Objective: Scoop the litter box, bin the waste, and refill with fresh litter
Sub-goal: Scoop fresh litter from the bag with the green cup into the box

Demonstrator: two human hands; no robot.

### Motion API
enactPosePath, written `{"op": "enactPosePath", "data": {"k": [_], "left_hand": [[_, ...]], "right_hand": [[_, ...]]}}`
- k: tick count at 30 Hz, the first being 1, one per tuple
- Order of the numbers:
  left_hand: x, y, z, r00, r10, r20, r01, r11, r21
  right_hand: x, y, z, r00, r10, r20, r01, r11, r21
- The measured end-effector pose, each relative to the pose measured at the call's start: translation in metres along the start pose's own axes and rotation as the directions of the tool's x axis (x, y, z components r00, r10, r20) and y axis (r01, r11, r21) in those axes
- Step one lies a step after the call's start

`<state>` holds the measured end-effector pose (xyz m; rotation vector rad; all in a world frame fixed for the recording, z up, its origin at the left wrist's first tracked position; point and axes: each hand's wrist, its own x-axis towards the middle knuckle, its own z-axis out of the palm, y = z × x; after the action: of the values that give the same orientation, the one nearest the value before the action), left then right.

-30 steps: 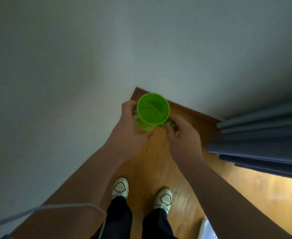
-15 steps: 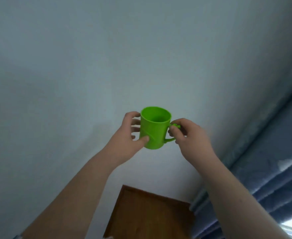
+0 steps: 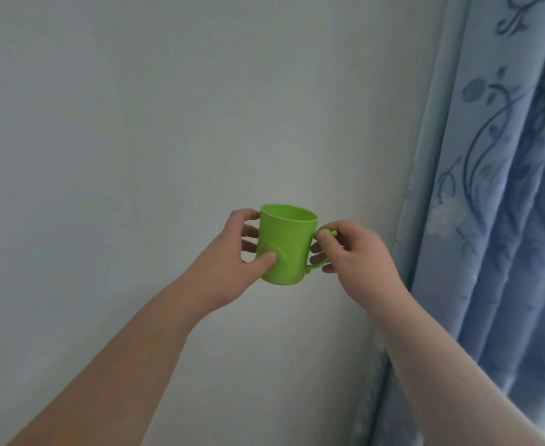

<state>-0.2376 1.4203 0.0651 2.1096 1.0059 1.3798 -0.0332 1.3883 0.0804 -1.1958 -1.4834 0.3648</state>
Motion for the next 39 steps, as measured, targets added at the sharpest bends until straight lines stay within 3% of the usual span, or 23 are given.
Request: {"op": "enactPosePath", "data": {"k": [12, 21, 25, 28, 32, 35, 39], "left_hand": [[0.07, 0.008, 0.046, 0.984, 0.131, 0.125, -0.109, 0.979, -0.171], [0.117, 0.012, 0.096, 0.883, 0.356, 0.305, -0.181, 0.859, -0.479], [0.102, 0.025, 0.142, 0.781, 0.488, 0.39, -0.164, 0.762, -0.627], [0.073, 0.053, 0.178, 0.665, 0.594, 0.453, -0.126, 0.687, -0.716], [0.01, 0.112, 0.218, 0.521, 0.686, 0.509, 0.028, 0.582, -0.813], [-0.048, 0.161, 0.235, 0.413, 0.765, 0.493, 0.093, 0.503, -0.859], [-0.126, 0.215, 0.237, 0.325, 0.837, 0.44, 0.153, 0.412, -0.898]], "right_hand": [[0.028, -0.003, -0.048, 0.973, -0.033, -0.229, -0.006, 0.985, -0.17], [0.007, -0.012, -0.076, 0.865, -0.006, -0.502, -0.182, 0.928, -0.325], [-0.047, -0.02, -0.089, 0.763, 0.037, -0.645, -0.327, 0.883, -0.336], [-0.102, -0.034, -0.104, 0.642, 0.053, -0.765, -0.429, 0.851, -0.301], [-0.186, -0.069, -0.127, 0.472, 0.006, -0.882, -0.554, 0.78, -0.291], [-0.252, -0.103, -0.139, 0.363, -0.076, -0.929, -0.63, 0.715, -0.304], [-0.336, -0.142, -0.145, 0.228, -0.122, -0.966, -0.658, 0.712, -0.245]]}}
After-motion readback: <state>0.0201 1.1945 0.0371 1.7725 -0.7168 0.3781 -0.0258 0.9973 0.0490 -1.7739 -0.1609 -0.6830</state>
